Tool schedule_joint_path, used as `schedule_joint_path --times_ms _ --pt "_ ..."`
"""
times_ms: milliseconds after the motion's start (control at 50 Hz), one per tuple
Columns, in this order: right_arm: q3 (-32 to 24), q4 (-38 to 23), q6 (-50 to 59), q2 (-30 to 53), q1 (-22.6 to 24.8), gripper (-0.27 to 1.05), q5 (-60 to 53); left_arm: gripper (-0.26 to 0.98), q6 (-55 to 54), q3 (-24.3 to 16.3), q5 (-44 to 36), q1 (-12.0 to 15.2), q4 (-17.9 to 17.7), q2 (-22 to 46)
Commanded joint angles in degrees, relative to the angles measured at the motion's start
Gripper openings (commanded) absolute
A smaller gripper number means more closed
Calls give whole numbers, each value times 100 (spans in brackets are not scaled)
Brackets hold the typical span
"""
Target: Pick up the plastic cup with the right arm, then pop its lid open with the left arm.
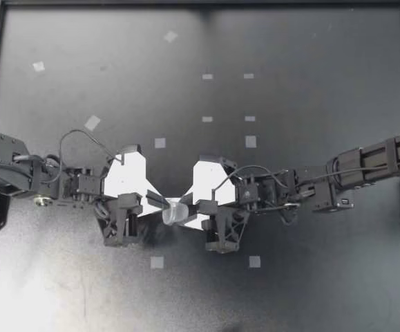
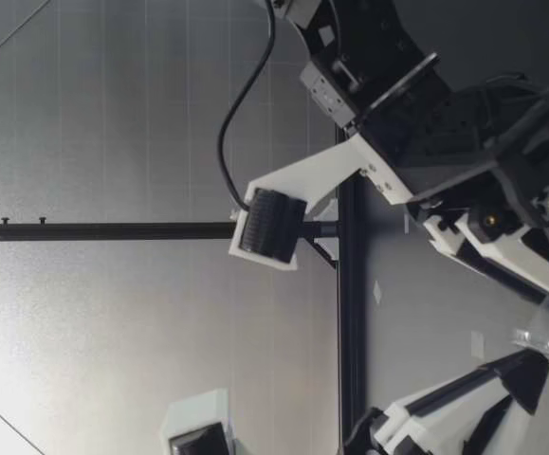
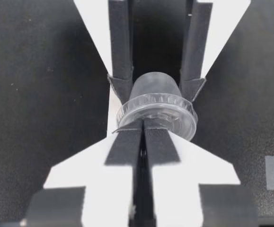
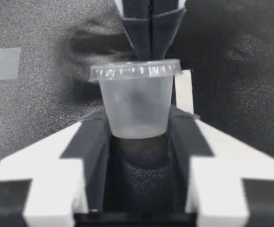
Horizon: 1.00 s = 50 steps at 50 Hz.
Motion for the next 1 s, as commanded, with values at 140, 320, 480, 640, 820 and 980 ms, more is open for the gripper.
schedule_joint_path --times_ms 140,320,480,640,820,980 --pt "-79 0 18 -193 -18 18 70 -1 0 -26 -53 -9 9 -70" --pt "202 18 35 -422 -18 16 -26 -1 -70 53 -26 -9 0 -316" --pt "1046 18 35 -1055 -18 16 -1169 0 -211 299 -360 -26 -44 -940" --pt "2004 18 26 -1301 -18 15 -3665 2 -1187 598 -1512 -26 -176 -1090" --pt "2232 -44 18 -870 -18 15 -5449 19 -3955 905 -3340 -70 -123 -703" --pt "2109 -185 18 -536 -18 15 -6337 54 -6082 1028 -4825 -79 176 -378"
